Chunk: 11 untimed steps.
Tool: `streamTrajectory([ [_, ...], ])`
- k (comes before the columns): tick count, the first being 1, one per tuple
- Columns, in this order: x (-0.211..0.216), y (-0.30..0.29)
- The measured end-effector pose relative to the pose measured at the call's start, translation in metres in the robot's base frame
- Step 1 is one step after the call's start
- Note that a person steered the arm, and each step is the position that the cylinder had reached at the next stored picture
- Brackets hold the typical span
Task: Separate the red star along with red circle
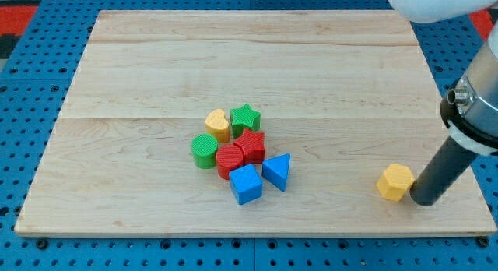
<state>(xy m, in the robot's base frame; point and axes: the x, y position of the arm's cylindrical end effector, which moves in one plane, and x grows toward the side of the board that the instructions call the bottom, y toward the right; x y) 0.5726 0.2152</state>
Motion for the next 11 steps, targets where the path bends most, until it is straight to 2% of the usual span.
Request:
streamTrajectory([
  [1,-0.005,0.000],
  [2,0.011,-0.092],
  [3,0.046,-0.158],
  [5,0.002,-0.296],
  [7,-0.046,-0.264],
  [10,-0.084,-0.146],
  [11,-0.118,-0.114],
])
